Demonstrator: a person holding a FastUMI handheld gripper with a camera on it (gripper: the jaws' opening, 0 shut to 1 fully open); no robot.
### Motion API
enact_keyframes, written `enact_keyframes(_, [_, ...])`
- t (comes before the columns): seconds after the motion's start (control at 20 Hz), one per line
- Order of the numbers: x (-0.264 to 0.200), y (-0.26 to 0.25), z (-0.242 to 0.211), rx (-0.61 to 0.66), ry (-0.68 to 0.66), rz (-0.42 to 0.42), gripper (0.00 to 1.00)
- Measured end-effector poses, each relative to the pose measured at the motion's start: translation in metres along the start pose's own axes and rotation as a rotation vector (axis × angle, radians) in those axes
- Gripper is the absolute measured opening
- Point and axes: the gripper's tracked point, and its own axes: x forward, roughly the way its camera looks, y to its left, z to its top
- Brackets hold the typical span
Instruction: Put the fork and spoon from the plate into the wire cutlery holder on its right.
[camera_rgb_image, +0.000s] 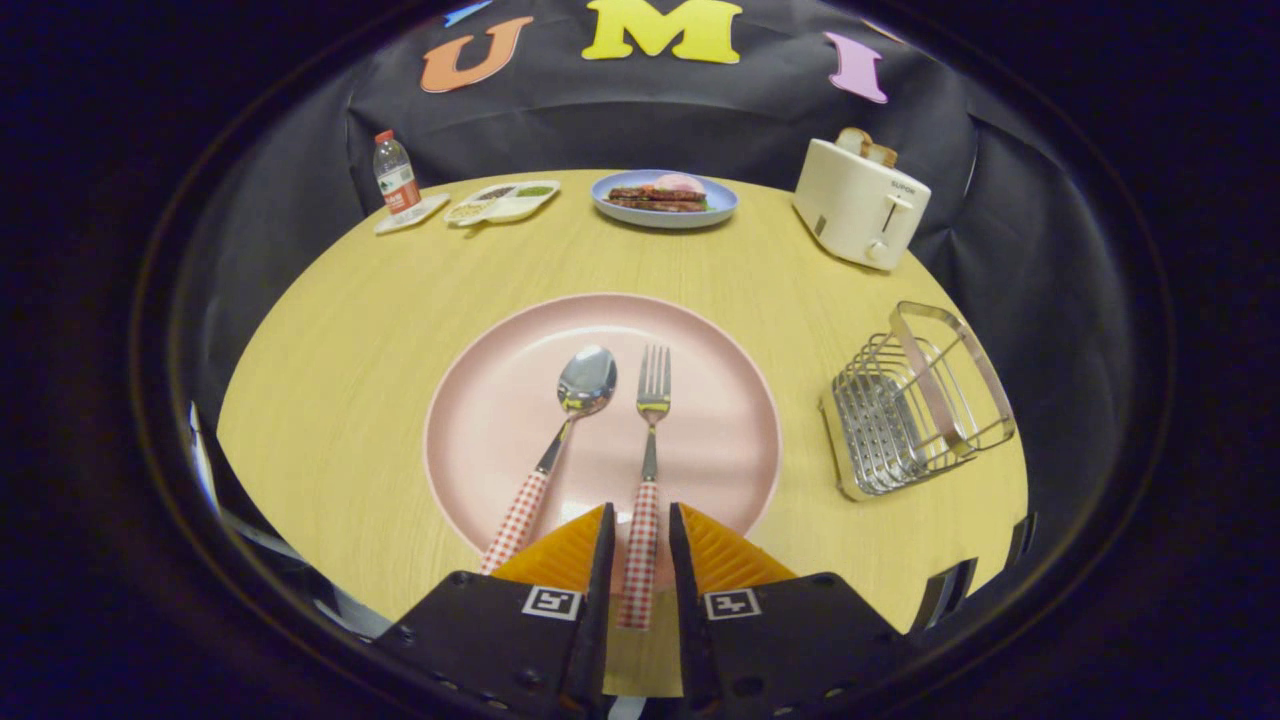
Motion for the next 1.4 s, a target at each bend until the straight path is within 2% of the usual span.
enact_keyframes(0.1, [-0.008, -0.001, -0.004, 0.013, 0.026, 0.014, 0.13])
enact_keyframes(0.15, [-0.008, 0.000, -0.004, 0.012, 0.029, 0.022, 0.13])
enact_keyframes(0.25, [-0.009, -0.006, -0.002, 0.018, 0.042, 0.011, 0.05])
enact_keyframes(0.6, [-0.050, -0.022, 0.032, 0.128, 0.113, 0.076, 0.05])
enact_keyframes(0.75, [-0.083, -0.040, 0.064, 0.105, 0.118, 0.093, 0.05])
enact_keyframes(1.0, [-0.135, -0.103, 0.101, 0.045, 0.181, 0.058, 0.05])
enact_keyframes(1.2, [-0.162, -0.153, 0.110, 0.018, 0.245, 0.021, 0.05])
enact_keyframes(1.4, [-0.176, -0.177, 0.093, 0.015, 0.356, 0.045, 0.05])
